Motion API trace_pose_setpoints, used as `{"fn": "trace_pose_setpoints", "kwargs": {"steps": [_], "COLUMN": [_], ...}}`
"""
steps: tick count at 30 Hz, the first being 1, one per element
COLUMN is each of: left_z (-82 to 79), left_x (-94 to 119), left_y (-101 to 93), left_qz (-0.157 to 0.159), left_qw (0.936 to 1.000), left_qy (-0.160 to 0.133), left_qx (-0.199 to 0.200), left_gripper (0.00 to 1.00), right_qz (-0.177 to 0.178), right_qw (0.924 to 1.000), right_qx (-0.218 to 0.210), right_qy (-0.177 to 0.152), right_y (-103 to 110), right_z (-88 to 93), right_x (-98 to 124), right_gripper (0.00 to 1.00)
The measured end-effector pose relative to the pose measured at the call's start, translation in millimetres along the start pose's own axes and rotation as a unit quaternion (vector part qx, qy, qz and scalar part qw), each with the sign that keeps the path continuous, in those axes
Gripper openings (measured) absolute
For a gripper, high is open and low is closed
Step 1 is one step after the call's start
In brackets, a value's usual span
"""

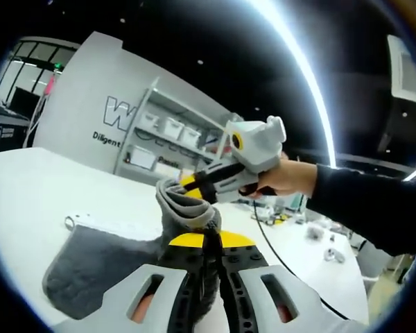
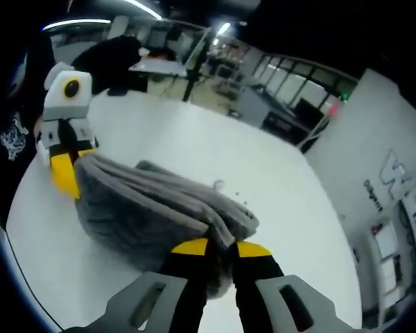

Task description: Open the folded towel by lifting each exposed corner and separating the folded layers until the towel lies flat within the target outline without major curled edges

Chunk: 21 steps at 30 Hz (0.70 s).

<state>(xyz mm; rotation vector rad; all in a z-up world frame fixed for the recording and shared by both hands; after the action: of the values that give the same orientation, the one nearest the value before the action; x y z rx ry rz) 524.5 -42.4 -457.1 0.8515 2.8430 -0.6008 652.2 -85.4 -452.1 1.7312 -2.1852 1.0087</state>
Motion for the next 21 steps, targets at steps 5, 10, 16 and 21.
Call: {"fn": "trace_pose_setpoints", "kwargs": {"steps": [5,10,16,21], "left_z": [3.6,6.8,9.4,11.4], "left_x": [-3.1,-4.9,-5.3,-5.4], "left_y": [-4.1,-7.6,-10.1,-11.7], "left_qz": [0.005,0.009,0.010,0.012], "left_qw": [1.0000,0.9999,0.9999,0.9999], "left_qy": [0.003,0.006,0.009,0.011], "left_qx": [-0.001,-0.002,-0.001,-0.002], "left_gripper": [0.03,0.03,0.03,0.03], "right_qz": [0.005,0.007,0.008,0.012], "right_qw": [1.0000,1.0000,0.9999,0.9998], "right_qx": [-0.005,-0.003,-0.004,-0.010], "right_qy": [0.003,0.006,0.009,0.006], "right_y": [2.5,5.9,9.0,12.4], "right_z": [6.2,9.7,13.8,19.8], "right_x": [5.2,6.9,7.9,11.1], "right_gripper": [0.09,0.09,0.09,0.11]}}
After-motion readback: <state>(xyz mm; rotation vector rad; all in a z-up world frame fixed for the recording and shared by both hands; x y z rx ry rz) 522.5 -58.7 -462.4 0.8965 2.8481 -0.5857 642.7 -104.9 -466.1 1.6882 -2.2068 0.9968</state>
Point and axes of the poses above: the point that each gripper's makers call its tool centre point, and the gripper's own axes: x roughly backward along the fingers, y roughly to its left, z roughly out of its underside, the point moved 2 cm from there along x, roughly backward along the fingers, and after that the axes turned 9 degrees about -y, right-handed, at the moved point
